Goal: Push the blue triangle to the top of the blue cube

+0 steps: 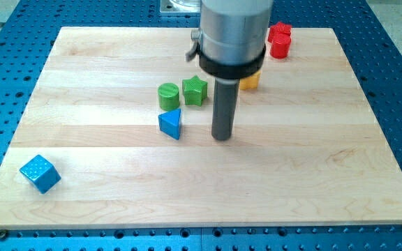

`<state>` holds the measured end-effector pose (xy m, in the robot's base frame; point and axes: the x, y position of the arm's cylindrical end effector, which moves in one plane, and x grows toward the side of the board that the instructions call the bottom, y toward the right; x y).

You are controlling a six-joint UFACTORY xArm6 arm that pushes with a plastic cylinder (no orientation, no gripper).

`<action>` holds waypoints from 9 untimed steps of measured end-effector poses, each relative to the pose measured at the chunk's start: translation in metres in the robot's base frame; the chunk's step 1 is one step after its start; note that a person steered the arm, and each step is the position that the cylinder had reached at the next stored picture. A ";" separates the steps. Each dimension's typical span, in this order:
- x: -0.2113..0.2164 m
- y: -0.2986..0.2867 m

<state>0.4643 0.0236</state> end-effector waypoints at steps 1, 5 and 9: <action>-0.001 -0.100; -0.003 -0.243; 0.023 -0.132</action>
<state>0.4875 -0.1088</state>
